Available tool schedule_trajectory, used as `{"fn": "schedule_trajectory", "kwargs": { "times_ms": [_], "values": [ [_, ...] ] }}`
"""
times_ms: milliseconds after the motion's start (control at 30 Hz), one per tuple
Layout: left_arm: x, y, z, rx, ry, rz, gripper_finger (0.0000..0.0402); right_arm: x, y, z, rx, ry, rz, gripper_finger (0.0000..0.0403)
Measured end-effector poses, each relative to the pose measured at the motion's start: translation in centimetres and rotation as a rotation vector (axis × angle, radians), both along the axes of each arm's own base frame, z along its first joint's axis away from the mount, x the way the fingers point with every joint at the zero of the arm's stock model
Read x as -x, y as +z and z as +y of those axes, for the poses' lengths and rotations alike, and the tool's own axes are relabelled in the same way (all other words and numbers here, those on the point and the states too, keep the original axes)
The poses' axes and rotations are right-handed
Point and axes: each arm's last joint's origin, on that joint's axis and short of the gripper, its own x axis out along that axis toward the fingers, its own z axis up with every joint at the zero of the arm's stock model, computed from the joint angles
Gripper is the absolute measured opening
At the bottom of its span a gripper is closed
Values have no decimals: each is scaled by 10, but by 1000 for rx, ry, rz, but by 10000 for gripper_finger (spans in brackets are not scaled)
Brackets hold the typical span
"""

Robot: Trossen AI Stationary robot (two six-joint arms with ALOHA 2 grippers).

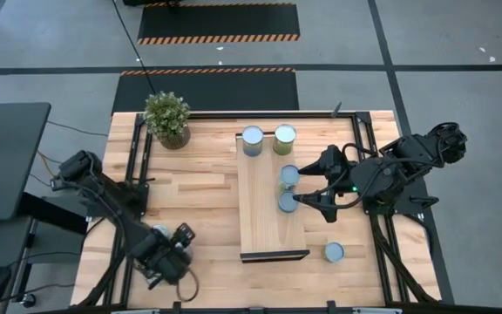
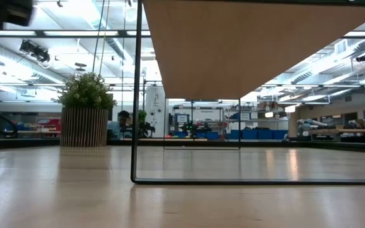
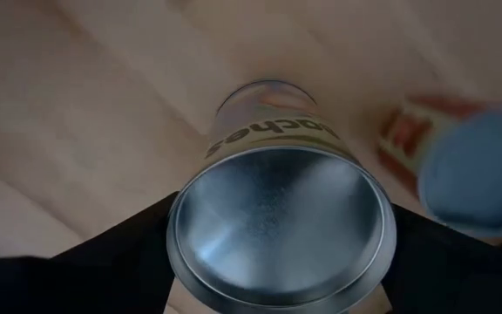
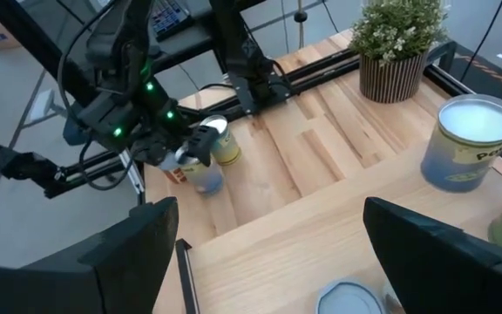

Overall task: Pick and place cans onto a shelf
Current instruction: Put the canned peaches on the shelf

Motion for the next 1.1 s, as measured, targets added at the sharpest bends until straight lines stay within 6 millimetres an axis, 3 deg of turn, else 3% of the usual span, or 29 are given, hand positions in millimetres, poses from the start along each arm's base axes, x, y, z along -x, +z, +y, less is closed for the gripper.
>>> {"fn": "schedule_trajectory", "kwargs": {
  "times_ms": [233, 500, 833, 1100],
  "values": [
    [-42, 31, 30, 176, 424, 1, 320, 8, 6, -12, -33, 19, -3, 373],
    [-82, 79, 85, 426, 920, 50, 320, 27, 8, -32, -18, 18, 60, 373],
    [-104, 144, 147, 582, 1090, -114, 320, 30, -1, -53, 82, 9, 196, 373],
    [-114, 165, 185, 567, 1139, -187, 320, 39, -1, -66, 147, -8, 207, 373]
  ]
}}
